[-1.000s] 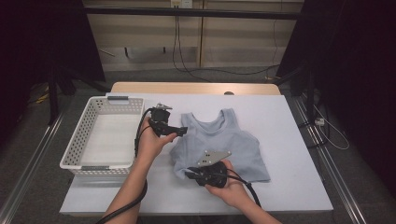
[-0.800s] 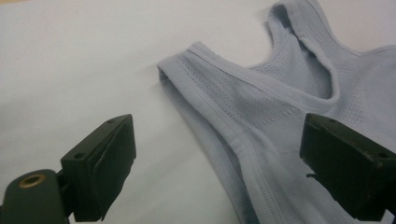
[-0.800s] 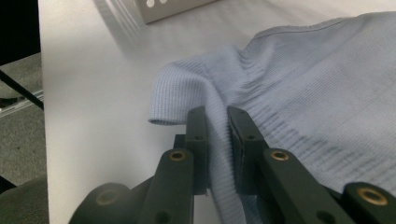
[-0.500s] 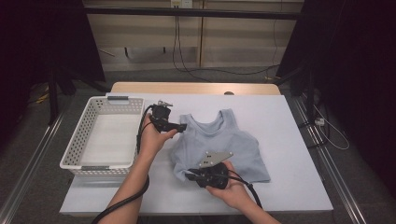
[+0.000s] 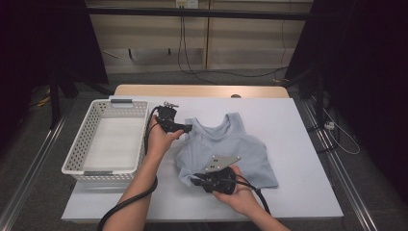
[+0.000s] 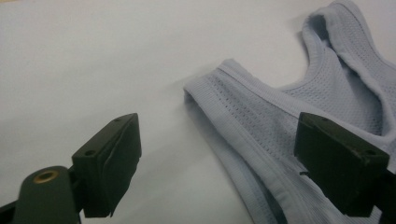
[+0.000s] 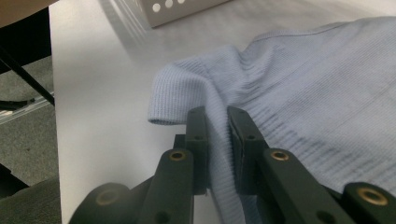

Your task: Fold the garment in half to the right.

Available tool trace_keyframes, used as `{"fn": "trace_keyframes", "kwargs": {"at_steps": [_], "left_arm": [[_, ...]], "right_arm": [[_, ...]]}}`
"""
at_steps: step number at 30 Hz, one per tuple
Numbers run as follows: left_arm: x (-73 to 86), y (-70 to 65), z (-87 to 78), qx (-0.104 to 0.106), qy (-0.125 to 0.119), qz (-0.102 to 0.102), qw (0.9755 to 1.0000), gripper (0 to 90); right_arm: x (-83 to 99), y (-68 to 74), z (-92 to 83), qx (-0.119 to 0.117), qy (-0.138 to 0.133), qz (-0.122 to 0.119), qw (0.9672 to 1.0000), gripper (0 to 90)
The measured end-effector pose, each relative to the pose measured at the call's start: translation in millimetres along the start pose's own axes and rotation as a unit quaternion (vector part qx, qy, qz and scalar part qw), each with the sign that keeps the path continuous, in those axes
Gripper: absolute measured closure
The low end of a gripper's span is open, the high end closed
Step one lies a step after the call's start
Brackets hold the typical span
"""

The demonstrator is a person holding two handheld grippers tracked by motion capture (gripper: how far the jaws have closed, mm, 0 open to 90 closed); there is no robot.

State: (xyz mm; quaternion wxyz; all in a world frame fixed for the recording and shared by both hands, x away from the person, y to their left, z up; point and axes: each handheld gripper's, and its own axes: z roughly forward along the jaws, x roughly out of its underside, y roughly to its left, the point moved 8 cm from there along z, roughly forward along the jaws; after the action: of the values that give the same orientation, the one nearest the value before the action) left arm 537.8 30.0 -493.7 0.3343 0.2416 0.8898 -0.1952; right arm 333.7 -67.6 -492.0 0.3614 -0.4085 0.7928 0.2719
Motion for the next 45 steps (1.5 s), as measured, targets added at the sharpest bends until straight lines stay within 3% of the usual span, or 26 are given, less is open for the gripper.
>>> {"fn": "trace_keyframes", "kwargs": {"at_steps": [12, 14, 20, 25, 29, 35, 36, 40, 42, 45], "left_arm": [[-5.5, 0.1, 30.8, -0.014, -0.001, 0.021, 0.9997, 24.2], [-5.1, -0.1, 35.4, -0.014, -0.002, 0.017, 0.9997, 28.3], [-5.1, 1.5, 41.9, -0.021, -0.001, 0.022, 0.9996, 32.6], [-5.4, 0.6, 45.9, -0.022, 0.006, 0.014, 0.9996, 35.2], [-4.2, -2.1, 45.5, -0.025, 0.012, 0.015, 0.9995, 42.0], [-4.6, -7.1, 44.5, -0.025, 0.023, -0.016, 0.9993, 59.9], [-4.9, -8.4, 44.2, -0.019, 0.025, -0.037, 0.9988, 64.3], [-3.8, -8.8, 44.0, -0.019, 0.026, -0.041, 0.9986, 72.9], [-2.9, -10.4, 43.0, -0.009, 0.033, -0.056, 0.9978, 80.7], [-2.6, -11.8, 42.4, -0.004, 0.036, -0.058, 0.9976, 83.9]], "right_arm": [[-4.1, -0.6, -4.0, 0.003, -0.007, -0.003, 1.0000, 80.1], [-4.5, -0.6, -4.2, 0.004, -0.007, -0.004, 1.0000, 80.1], [-6.6, -0.9, -6.2, 0.007, -0.009, -0.008, 0.9999, 80.0], [-6.5, -0.8, -6.3, 0.006, -0.008, -0.007, 0.9999, 80.0], [-5.1, -0.6, -5.0, 0.005, -0.006, -0.009, 0.9999, 80.0], [-5.4, 0.0, -5.1, 0.006, -0.003, -0.011, 0.9999, 80.0], [-5.3, 0.1, -5.0, 0.006, -0.002, -0.011, 0.9999, 80.0], [-4.4, 0.4, -3.5, 0.004, 0.001, -0.011, 0.9999, 80.0], [-4.1, 0.5, -2.7, 0.003, 0.002, -0.013, 0.9999, 80.0], [-4.0, 0.3, -2.5, 0.004, 0.004, -0.015, 0.9999, 80.1]]}}
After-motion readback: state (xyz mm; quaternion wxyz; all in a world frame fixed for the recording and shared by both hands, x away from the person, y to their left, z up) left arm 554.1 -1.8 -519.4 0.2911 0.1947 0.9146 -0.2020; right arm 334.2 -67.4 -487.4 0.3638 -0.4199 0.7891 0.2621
